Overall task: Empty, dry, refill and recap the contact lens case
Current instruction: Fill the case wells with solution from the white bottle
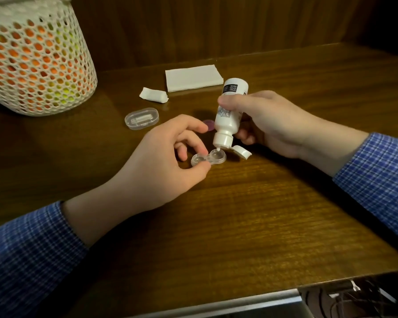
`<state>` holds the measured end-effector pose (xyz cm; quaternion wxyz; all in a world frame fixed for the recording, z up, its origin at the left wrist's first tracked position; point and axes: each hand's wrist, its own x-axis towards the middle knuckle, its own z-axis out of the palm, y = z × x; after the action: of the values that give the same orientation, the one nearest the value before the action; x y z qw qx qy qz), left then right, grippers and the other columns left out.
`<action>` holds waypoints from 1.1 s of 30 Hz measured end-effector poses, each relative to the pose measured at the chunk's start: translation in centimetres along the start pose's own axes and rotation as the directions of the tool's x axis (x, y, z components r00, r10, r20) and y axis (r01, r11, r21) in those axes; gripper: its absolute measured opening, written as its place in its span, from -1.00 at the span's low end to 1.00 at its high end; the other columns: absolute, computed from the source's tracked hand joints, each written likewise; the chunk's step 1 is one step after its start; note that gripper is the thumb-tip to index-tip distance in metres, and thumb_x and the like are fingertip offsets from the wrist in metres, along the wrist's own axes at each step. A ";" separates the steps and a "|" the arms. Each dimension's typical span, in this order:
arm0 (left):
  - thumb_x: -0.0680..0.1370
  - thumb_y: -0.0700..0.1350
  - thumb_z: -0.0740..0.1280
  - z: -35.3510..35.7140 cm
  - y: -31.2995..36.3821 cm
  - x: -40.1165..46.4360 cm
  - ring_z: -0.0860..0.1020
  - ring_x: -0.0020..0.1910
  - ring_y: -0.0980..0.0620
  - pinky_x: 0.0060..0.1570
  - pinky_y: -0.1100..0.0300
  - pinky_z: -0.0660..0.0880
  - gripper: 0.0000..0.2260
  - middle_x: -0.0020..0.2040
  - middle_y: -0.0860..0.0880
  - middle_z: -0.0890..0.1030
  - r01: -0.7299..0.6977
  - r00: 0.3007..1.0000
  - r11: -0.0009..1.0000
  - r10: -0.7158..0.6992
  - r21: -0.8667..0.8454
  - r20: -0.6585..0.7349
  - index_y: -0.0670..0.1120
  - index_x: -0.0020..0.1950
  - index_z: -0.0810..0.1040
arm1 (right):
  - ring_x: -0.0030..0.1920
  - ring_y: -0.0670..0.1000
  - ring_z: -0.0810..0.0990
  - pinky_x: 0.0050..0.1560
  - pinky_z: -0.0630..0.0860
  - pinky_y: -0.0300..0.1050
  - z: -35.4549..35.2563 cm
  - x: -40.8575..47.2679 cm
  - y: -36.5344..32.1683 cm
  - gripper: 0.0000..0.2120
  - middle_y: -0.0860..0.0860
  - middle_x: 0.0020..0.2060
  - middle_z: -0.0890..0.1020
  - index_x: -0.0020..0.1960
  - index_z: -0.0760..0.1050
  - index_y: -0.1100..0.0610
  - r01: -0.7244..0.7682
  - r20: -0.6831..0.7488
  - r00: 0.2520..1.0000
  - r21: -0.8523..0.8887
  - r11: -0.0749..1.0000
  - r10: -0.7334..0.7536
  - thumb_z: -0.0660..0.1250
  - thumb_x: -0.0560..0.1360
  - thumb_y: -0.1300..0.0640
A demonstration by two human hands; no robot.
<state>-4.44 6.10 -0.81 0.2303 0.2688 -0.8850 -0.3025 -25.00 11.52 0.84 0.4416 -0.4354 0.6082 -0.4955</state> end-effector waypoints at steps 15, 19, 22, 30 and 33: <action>0.46 -0.13 0.55 0.0 0.0 0.1 0.58 -0.19 0.03 -0.25 0.26 0.56 -0.54 -0.07 0.15 0.68 0.013 1.000 1.000 -0.013 -0.018 -0.002 0.01 0.33 0.53 | -0.47 -0.06 0.51 -0.52 0.41 -0.27 0.5 -0.5 0.1 -0.82 -0.01 -0.25 0.75 0.02 0.57 0.15 0.061 0.016 0.998 -0.094 0.994 -0.060 0.35 0.62 0.02; 0.46 -0.14 0.55 0.1 0.0 0.1 0.58 -0.20 0.02 -0.26 0.23 0.57 -0.54 -0.08 0.15 0.68 0.015 1.000 1.000 -0.015 -0.015 -0.003 0.00 0.33 0.54 | -0.43 -0.07 0.53 -0.48 0.43 -0.27 0.5 -0.6 0.2 -0.84 -0.02 -0.22 0.75 0.00 0.60 0.15 0.075 0.024 0.997 -0.117 0.990 -0.073 0.40 0.60 0.04; 0.47 -0.14 0.55 0.0 0.1 0.1 0.58 -0.20 0.03 -0.26 0.27 0.55 -0.53 -0.07 0.14 0.68 0.015 1.000 1.000 -0.015 -0.012 0.002 -0.01 0.34 0.53 | -0.40 -0.06 0.53 -0.46 0.43 -0.25 0.4 -0.7 0.2 -0.83 0.00 -0.20 0.75 -0.04 0.62 0.13 0.077 0.029 0.997 -0.108 0.991 -0.074 0.41 0.59 0.02; 0.47 -0.15 0.55 0.0 0.1 0.1 0.58 -0.20 0.00 -0.27 0.29 0.54 -0.54 -0.06 0.12 0.68 0.007 1.000 1.000 -0.007 -0.007 0.004 -0.03 0.34 0.53 | -0.40 -0.07 0.53 -0.47 0.45 -0.26 0.4 -0.8 0.0 -0.80 -0.02 -0.25 0.73 -0.06 0.61 0.10 0.075 0.047 0.996 -0.087 0.993 -0.071 0.37 0.61 -0.03; 0.47 -0.15 0.55 0.0 0.1 0.1 0.59 -0.20 0.01 -0.27 0.29 0.53 -0.54 -0.06 0.13 0.68 0.006 1.000 1.000 -0.006 -0.008 0.004 -0.03 0.34 0.54 | -0.40 -0.08 0.54 -0.47 0.45 -0.25 0.4 -0.8 0.1 -0.79 -0.01 -0.23 0.72 -0.06 0.60 0.09 0.078 0.052 0.996 -0.089 0.993 -0.074 0.37 0.61 -0.05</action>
<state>-4.50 6.10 -0.72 0.2288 0.2700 -0.8834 -0.3074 -24.46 12.19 0.82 0.4168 -0.4898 0.6023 -0.4729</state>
